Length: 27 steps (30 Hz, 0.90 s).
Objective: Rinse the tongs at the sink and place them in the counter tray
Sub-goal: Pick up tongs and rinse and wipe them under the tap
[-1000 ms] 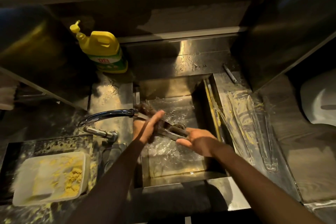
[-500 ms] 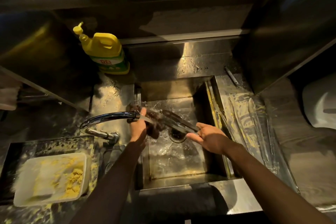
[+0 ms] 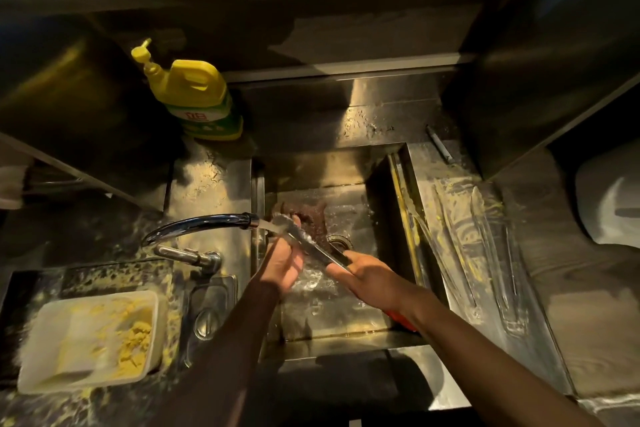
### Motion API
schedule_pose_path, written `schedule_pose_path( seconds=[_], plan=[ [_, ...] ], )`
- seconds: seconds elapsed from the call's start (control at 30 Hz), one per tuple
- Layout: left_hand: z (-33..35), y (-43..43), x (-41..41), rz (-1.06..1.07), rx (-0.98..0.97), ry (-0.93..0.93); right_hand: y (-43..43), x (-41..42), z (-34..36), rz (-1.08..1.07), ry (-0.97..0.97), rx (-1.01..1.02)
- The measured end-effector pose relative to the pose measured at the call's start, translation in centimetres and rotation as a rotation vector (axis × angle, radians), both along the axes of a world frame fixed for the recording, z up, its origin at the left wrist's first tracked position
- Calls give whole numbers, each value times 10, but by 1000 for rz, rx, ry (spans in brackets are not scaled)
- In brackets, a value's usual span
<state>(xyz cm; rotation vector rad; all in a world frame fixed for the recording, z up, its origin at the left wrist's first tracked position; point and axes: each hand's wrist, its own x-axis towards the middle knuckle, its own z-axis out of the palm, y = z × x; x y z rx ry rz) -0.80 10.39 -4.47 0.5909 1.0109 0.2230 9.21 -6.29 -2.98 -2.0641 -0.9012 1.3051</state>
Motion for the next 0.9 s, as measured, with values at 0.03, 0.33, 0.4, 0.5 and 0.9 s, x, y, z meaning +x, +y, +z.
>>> schedule_pose_path(
  seconds=[0.03, 0.33, 0.4, 0.5, 0.9],
  plan=[
    [1, -3, 2, -26, 49, 17, 1, -2, 2, -4, 18, 17],
    [6, 13, 11, -110, 99, 97, -4, 19, 16, -21, 35, -11],
    [1, 17, 7, -137, 110, 116, -8, 34, 23, 41, 12, -36],
    [8, 0, 16, -41, 48, 65, -5, 32, 30, -11, 114, -21],
    [-9, 21, -5, 304, -135, 41, -32, 75, 19, 87, -338, -152]
  ],
)
